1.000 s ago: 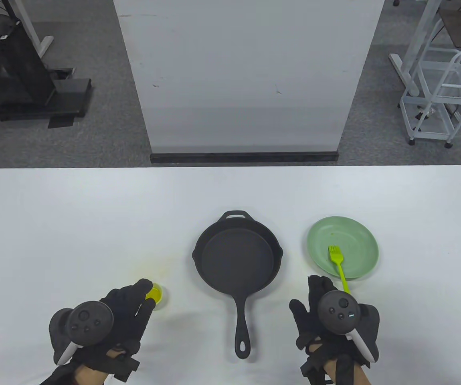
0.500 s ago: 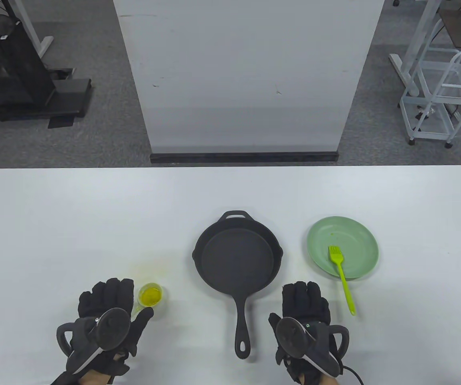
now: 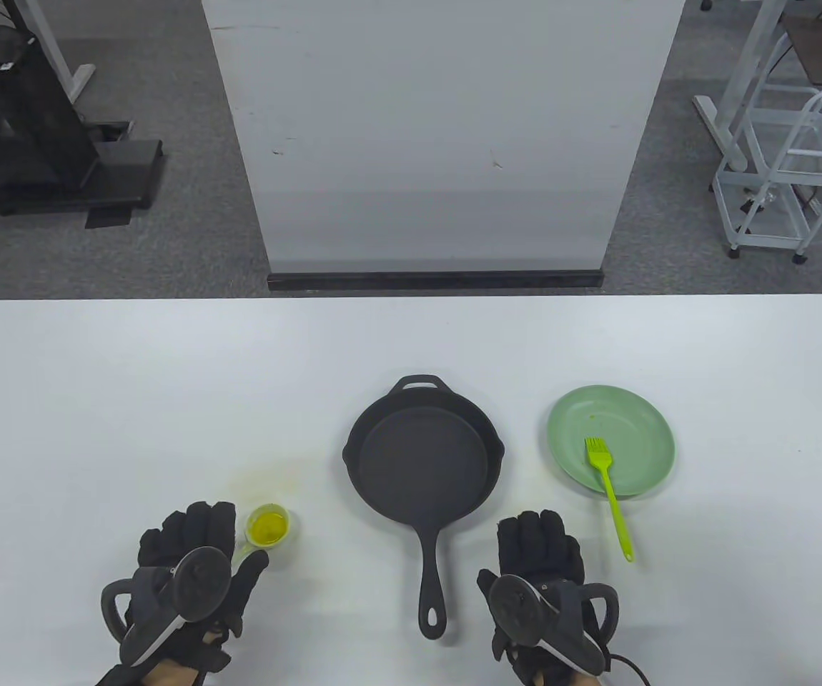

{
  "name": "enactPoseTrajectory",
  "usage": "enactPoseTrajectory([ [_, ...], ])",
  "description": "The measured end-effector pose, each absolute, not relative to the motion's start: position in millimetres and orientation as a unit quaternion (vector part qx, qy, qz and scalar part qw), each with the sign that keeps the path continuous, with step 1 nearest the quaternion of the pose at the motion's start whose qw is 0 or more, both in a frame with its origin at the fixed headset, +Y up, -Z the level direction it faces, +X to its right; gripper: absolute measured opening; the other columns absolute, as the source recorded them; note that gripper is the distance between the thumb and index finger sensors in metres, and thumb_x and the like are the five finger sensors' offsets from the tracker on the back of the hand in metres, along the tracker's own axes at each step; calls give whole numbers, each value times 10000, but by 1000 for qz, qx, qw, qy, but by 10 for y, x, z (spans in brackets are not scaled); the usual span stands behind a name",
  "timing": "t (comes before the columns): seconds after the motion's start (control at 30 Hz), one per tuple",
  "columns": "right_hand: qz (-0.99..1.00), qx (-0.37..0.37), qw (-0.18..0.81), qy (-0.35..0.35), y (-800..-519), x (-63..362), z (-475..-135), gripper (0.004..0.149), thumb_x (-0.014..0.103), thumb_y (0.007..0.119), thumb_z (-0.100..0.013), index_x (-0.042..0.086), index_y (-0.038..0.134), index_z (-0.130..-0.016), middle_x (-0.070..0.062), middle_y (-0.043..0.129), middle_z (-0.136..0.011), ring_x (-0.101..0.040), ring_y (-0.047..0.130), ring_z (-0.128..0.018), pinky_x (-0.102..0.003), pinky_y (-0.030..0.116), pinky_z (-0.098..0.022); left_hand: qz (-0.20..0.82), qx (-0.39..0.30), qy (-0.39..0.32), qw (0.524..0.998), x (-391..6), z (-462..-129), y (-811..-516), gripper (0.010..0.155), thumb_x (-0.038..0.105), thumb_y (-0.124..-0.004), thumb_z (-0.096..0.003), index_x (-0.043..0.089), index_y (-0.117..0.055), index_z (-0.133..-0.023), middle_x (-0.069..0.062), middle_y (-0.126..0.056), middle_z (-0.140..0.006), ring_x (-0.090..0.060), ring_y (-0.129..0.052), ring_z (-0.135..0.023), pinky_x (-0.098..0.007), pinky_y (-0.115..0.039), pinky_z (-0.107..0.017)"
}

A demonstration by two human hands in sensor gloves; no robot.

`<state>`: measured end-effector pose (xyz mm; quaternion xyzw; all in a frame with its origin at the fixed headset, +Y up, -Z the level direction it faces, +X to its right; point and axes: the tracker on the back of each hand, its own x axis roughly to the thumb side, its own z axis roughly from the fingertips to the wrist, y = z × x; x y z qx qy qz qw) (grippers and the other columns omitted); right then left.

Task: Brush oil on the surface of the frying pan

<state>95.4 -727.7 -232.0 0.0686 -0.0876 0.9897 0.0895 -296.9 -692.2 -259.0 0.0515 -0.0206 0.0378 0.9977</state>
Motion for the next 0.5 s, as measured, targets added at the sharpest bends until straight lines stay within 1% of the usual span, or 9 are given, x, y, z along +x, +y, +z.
enactPoseTrajectory([
  [0.2,986,81,119,-83,-7303,998,-2321,713,488,681,-418,79,526,-981,-258,459,-1035,-551,438,-956,-672,511,-615,55,49,-11,997,-3025,-2620,-6921,774,660,-639,-452,231,-437,-1064,-110,-480,-1121,-455,-521,-1012,-688,-401,-733],
  [0.27,982,82,147,-86,-7308,1011,-2323,705,476,687,-417,70,543,-974,-264,468,-1031,-555,443,-952,-676,510,-613,59,42,-10,997,-3044,-2628,-6938,772,658,-638,-453,231,-437,-1064,-109,-480,-1121,-455,-520,-1012,-688,-398,-733],
  [0.5,979,86,155,-97,-7296,1015,-2321,688,475,685,-418,76,566,-965,-258,484,-1028,-548,467,-949,-668,528,-612,63,44,-13,997,-3036,-2621,-6933,768,658,-642,-450,232,-455,-1062,-105,-495,-1119,-451,-525,-1014,-691,-394,-735],
])
